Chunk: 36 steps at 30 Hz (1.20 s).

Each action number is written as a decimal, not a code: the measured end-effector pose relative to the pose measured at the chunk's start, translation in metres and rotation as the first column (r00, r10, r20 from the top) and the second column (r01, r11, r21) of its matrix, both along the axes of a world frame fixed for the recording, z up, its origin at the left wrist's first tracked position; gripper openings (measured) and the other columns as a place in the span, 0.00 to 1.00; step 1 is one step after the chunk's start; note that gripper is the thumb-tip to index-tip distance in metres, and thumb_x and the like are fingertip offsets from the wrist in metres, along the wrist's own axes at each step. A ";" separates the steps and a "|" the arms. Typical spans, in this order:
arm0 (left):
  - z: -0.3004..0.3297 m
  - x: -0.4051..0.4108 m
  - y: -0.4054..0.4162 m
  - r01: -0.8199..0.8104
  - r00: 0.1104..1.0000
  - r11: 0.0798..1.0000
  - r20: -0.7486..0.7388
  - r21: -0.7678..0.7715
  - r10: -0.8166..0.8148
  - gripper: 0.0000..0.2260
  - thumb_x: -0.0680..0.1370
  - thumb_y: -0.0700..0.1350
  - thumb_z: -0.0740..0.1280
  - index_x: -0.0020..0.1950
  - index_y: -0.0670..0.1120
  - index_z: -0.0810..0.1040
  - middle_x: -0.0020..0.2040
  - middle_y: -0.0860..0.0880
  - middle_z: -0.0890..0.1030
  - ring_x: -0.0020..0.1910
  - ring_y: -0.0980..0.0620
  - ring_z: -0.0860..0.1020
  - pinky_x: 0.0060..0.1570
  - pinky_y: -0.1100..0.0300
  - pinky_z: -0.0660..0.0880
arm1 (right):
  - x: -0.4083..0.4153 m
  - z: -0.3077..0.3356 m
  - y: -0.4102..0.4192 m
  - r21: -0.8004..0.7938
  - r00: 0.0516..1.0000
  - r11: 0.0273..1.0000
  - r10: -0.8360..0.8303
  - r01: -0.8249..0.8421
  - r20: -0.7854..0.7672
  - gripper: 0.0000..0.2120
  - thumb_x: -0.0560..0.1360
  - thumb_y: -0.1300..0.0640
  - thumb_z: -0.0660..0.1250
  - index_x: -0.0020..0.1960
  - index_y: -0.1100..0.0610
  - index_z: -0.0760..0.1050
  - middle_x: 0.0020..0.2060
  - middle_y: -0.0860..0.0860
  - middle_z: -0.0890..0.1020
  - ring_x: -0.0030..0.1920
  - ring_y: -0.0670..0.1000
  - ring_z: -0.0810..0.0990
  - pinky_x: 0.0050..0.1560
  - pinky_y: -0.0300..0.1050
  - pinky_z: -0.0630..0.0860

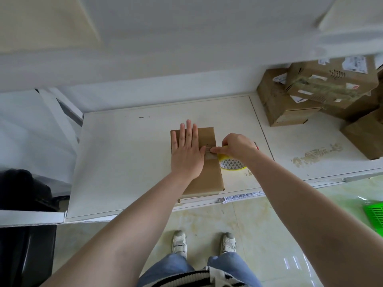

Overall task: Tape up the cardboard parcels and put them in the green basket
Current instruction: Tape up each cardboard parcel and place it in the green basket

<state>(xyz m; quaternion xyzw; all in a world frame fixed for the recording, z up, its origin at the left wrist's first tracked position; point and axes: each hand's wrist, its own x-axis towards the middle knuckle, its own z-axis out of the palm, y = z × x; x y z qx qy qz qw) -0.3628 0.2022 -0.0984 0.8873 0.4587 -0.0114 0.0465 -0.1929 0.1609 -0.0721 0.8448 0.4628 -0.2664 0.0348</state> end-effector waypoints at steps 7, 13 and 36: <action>0.032 0.011 -0.003 0.013 0.971 1.000 0.237 0.027 -0.019 0.28 0.83 0.54 0.43 0.81 0.43 0.45 0.80 0.43 0.43 0.79 0.45 0.41 0.77 0.49 0.38 | 0.002 -0.004 0.000 0.025 1.000 1.000 0.013 -0.014 0.011 0.25 0.70 0.29 0.64 0.33 0.51 0.75 0.29 0.48 0.78 0.30 0.47 0.76 0.28 0.39 0.64; 0.014 0.007 -0.016 0.059 0.988 0.998 0.142 -0.023 -0.055 0.26 0.85 0.49 0.46 0.80 0.42 0.43 0.81 0.44 0.42 0.79 0.46 0.41 0.78 0.52 0.40 | 0.001 -0.006 0.001 0.031 1.000 1.000 -0.001 0.001 0.018 0.26 0.69 0.28 0.64 0.33 0.51 0.76 0.28 0.48 0.77 0.30 0.47 0.76 0.28 0.39 0.63; 0.008 -0.024 0.005 0.054 0.981 0.971 0.192 -0.231 -0.009 0.43 0.72 0.74 0.37 0.79 0.50 0.33 0.78 0.48 0.31 0.77 0.49 0.32 0.75 0.49 0.33 | 0.007 0.025 -0.014 0.252 0.910 0.964 0.035 0.078 -0.414 0.15 0.78 0.48 0.66 0.37 0.55 0.79 0.31 0.50 0.75 0.35 0.50 0.73 0.34 0.41 0.67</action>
